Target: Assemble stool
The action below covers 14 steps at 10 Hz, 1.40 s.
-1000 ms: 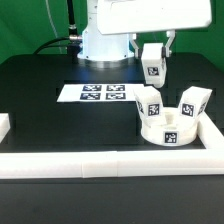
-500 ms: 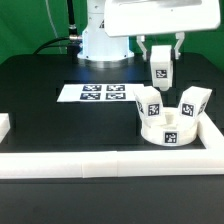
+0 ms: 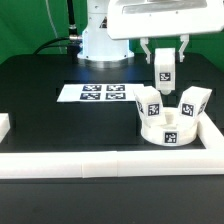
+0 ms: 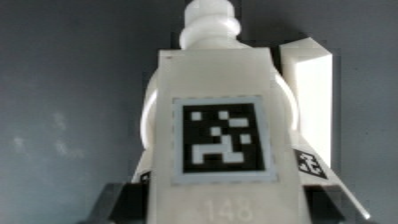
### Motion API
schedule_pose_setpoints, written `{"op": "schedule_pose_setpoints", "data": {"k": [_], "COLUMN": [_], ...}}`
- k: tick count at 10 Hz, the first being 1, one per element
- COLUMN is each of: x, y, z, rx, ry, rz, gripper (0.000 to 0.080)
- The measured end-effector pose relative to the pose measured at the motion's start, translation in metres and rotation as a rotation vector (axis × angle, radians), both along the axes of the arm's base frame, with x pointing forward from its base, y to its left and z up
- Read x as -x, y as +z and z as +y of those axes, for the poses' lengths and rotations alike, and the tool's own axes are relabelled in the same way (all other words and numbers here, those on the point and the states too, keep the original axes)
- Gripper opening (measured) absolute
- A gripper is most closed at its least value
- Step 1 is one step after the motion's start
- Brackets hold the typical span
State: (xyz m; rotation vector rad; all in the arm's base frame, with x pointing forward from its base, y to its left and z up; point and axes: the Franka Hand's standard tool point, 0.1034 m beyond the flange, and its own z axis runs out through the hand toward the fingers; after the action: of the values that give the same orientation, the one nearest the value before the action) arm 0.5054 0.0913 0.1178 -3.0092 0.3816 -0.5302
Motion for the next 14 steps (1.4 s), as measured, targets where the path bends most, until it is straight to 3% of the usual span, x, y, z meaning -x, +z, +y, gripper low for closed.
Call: {"op": "schedule_pose_setpoints", "data": {"k": [2, 6, 9, 13, 14], "x": [0.000, -0.001, -0.009, -0.009, -0.010], "y": [-0.008, -0.011, -0.001, -0.003, -0.005], "z": [0.014, 0.012, 0.026, 0.025, 0.019], "rx": [0.023, 0.037, 0.053, 0.064, 0.088], "ry": [0.056, 0.069, 0.071, 0.082, 0.109], "rz": [-0.011, -0.036, -0.195, -0.201, -0.210], "gripper": [0.0337, 0.0337, 0.0337, 0.0337, 0.0337]}}
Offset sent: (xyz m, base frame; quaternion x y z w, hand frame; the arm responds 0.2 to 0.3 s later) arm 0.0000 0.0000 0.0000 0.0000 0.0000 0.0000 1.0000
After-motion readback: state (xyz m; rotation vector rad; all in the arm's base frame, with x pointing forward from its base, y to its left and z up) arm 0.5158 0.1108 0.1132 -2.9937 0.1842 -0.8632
